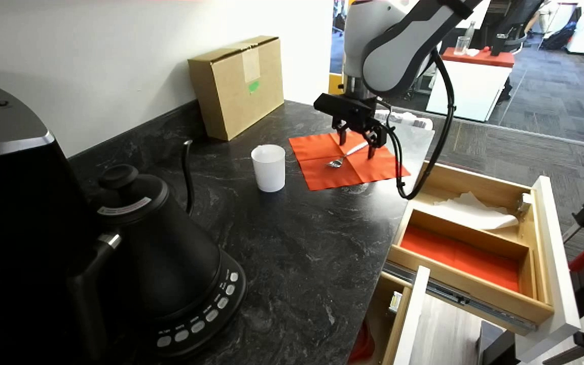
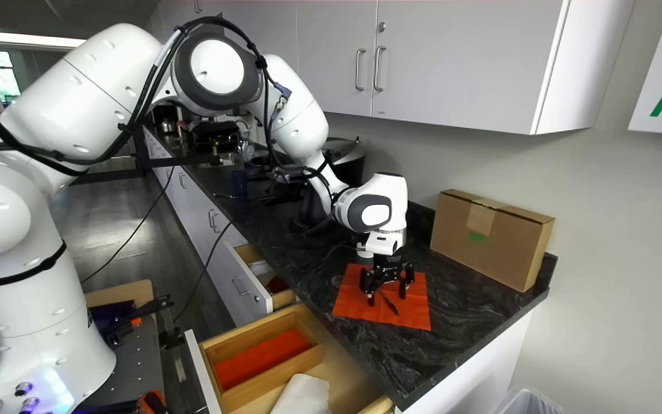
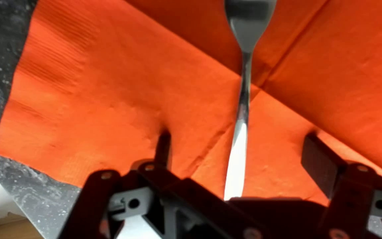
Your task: Pick up the fork and put it in the box that is inside the drawer
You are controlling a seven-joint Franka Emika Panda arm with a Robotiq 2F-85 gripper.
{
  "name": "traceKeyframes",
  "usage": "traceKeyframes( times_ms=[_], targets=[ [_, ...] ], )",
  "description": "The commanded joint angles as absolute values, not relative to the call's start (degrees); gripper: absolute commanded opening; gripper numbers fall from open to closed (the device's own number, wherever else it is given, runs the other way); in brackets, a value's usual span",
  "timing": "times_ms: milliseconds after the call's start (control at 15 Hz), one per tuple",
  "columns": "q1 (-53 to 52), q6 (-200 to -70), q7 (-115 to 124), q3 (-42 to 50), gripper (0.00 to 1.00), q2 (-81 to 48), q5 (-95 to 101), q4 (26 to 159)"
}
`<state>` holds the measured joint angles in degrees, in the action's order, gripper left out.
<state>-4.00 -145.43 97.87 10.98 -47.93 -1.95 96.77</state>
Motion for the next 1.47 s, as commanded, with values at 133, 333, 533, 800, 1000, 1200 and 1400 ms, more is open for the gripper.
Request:
traceKeyframes(
  times_ms=[133, 333, 533, 800, 1000, 1200, 1400],
  targets=[
    [-3.6, -145.7, 96.7, 10.8, 1.0, -48.7, -2.9, 95.4],
    [-4.2, -146.2, 97.2, 11.2, 1.0, -47.7, -2.7, 96.1],
    [-4.2, -145.2, 97.5, 11.2, 1.0, -47.7, -2.8, 95.7],
    [-3.9, -144.6, 97.2, 10.9, 0.74, -48.1, -3.1, 95.3],
    [-3.7, -144.1, 97.2, 10.8, 0.54, -48.1, -3.3, 94.9],
    [-3.5, -142.9, 97.4, 10.7, 0.34, -48.4, -3.7, 93.9],
    [-3.5, -141.6, 97.2, 10.7, 0.76, -48.5, -3.6, 93.4]
  ],
)
